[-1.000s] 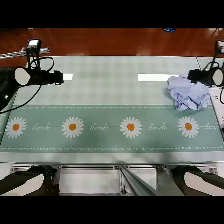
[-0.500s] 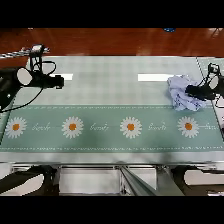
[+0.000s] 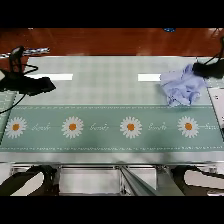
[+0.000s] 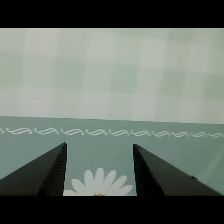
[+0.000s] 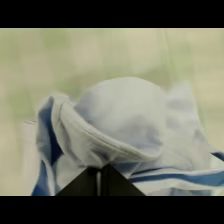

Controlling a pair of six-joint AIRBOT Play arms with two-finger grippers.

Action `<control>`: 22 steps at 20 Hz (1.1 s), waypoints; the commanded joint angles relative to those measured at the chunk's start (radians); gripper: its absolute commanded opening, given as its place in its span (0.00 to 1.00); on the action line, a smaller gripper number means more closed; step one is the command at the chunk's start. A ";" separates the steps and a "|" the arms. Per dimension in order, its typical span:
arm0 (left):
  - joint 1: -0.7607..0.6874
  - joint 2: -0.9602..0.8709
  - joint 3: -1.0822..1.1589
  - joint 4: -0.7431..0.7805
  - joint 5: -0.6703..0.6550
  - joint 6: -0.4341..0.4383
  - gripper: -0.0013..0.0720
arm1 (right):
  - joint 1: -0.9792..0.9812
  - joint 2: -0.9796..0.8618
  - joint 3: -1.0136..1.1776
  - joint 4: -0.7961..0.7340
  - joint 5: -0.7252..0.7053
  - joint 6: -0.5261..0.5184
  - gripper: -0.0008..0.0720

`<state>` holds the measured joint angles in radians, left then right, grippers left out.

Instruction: Fold the shirts.

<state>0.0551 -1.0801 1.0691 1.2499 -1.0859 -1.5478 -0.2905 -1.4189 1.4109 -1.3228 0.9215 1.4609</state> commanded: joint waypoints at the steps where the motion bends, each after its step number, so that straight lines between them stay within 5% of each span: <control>1: -0.021 0.166 -0.028 -0.100 -0.021 0.021 0.71 | 0.007 0.142 0.183 0.136 0.018 -0.096 0.04; 11: -0.140 0.400 -0.327 -0.094 0.067 0.019 0.71 | 0.291 0.304 0.682 0.132 0.039 -0.118 0.04; 18: -0.100 0.402 -0.348 -0.091 0.219 0.013 0.71 | 0.573 0.339 0.631 0.138 0.201 -0.197 0.04; 22: -0.042 0.402 -0.348 -0.092 0.241 0.006 0.71 | 0.782 0.337 0.278 0.174 0.204 -0.143 0.04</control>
<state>-0.0189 -0.6792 0.7235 1.1584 -0.8772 -1.5375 0.3550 -1.0843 1.8801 -1.1713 1.1141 1.2915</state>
